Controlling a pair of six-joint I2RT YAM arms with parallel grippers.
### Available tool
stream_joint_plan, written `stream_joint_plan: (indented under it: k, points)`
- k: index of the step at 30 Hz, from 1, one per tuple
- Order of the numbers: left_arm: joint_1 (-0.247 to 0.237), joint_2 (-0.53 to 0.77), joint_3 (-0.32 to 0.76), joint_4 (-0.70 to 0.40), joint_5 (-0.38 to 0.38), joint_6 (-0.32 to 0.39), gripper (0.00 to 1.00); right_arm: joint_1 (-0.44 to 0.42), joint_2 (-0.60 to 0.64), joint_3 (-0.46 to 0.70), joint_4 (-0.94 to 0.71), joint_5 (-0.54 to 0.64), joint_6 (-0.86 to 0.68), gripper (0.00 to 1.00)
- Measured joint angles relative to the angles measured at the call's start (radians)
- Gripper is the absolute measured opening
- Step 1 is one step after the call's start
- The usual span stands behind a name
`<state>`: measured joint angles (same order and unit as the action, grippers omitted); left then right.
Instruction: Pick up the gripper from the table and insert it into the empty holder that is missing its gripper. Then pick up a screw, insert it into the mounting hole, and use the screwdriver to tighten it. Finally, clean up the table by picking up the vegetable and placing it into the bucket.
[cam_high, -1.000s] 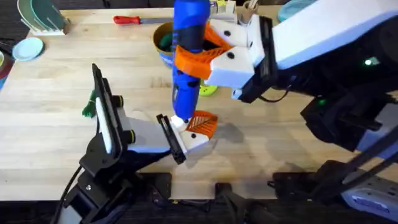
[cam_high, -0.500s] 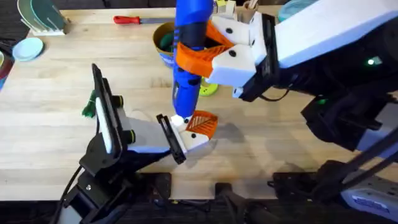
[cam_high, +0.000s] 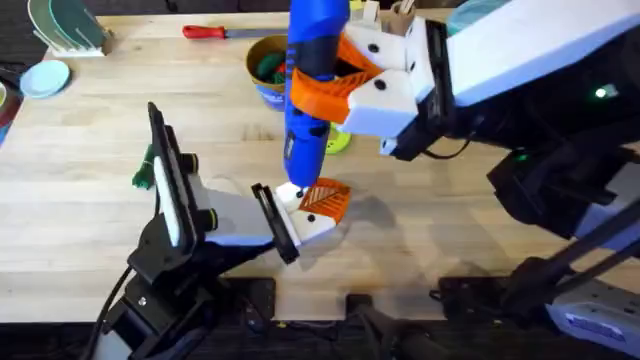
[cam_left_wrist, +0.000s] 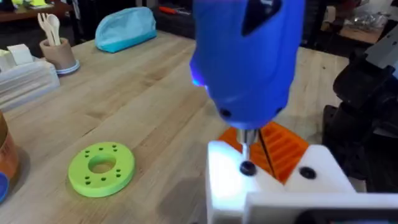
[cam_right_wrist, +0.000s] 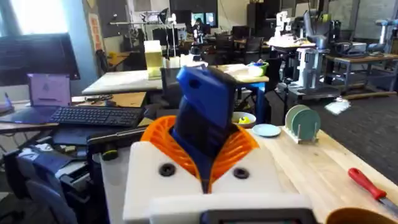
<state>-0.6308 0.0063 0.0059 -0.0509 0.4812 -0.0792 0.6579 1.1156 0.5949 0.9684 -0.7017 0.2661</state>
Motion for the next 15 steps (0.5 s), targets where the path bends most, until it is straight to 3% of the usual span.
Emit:
stream_joint_plan:
  k: [15]
  points:
    - [0.0, 0.0, 0.0, 0.0, 0.0, 0.0, 0.004, 0.01, 0.0, 0.0, -0.003, 0.004, 0.0, 0.018]
